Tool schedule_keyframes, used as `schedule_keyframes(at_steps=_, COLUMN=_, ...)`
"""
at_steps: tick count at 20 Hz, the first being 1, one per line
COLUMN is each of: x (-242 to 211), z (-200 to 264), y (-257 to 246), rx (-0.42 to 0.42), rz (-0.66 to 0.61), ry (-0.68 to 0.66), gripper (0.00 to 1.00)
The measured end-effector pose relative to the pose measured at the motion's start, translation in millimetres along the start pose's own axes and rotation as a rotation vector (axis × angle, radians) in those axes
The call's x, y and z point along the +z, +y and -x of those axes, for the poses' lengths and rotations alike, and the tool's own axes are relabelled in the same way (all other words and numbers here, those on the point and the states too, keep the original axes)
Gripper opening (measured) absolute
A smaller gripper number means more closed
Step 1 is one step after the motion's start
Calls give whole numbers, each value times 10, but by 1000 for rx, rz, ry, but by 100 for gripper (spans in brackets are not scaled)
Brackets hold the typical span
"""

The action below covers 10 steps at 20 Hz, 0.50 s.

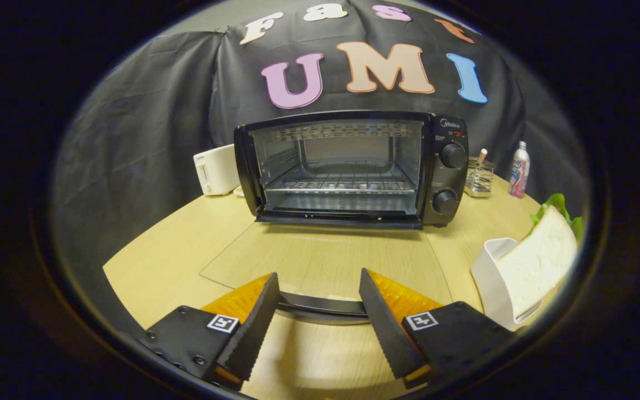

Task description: Open the toaster oven, put the food inside, and close the toaster oven door.

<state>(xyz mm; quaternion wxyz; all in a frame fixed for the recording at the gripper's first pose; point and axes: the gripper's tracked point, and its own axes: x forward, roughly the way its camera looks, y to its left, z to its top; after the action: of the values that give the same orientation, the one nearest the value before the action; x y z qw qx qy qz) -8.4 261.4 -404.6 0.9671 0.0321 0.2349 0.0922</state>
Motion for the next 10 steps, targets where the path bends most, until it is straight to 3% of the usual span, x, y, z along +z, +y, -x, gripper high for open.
schedule_keyframes(at_steps=5, x=182, z=55, y=35, rx=88, rz=-36, ry=-33, gripper=94)
schedule_keyframes(at_steps=10, x=606, z=276, y=-318, rx=147, rz=8, ry=-65, gripper=94)
